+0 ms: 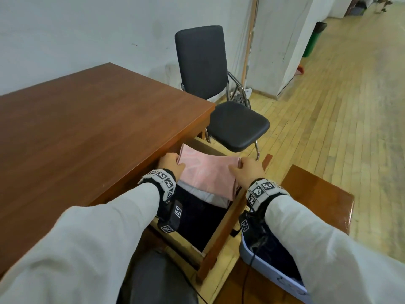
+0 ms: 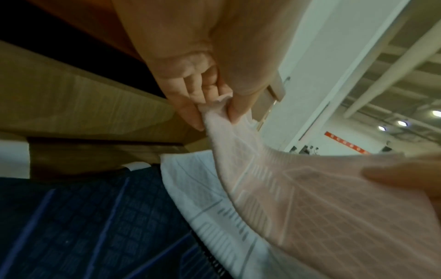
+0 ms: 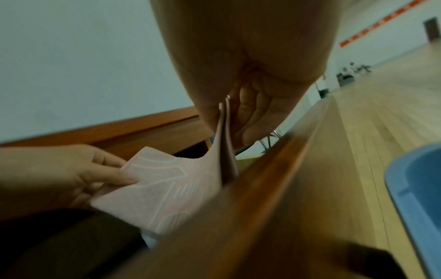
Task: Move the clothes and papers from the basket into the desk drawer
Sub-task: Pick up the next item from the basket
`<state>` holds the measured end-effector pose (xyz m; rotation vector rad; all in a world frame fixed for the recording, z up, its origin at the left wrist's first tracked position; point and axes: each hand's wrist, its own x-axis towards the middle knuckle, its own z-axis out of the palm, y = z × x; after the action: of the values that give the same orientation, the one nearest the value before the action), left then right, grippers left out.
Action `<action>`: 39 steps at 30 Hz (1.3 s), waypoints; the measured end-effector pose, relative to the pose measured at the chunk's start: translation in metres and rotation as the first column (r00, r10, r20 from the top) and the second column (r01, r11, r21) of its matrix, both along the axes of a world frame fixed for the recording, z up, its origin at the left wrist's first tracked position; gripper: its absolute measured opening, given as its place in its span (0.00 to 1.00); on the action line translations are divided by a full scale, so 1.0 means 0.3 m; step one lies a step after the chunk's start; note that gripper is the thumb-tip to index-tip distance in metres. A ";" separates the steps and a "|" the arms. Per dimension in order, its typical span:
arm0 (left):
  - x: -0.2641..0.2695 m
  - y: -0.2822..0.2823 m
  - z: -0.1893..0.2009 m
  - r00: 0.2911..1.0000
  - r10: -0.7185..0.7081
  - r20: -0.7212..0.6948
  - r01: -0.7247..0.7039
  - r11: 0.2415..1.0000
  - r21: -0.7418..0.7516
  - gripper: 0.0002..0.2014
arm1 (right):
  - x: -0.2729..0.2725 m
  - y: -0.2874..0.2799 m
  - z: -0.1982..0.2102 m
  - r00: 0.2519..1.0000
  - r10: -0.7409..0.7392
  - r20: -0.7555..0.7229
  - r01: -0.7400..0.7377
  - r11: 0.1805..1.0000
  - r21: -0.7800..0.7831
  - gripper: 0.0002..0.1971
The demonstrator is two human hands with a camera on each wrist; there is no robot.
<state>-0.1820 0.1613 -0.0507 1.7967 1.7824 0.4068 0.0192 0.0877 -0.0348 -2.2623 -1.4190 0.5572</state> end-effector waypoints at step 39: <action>0.132 0.074 -0.257 0.986 -0.118 -0.120 0.091 0.974 -0.209 0.20 | 0.017 0.078 -0.131 0.743 0.498 0.446 -0.258 0.829 -0.496 0.16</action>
<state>-0.1423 0.1835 -0.1279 1.7971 1.7379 0.0617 0.0244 0.1112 -0.0741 -2.5947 -2.3012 0.3266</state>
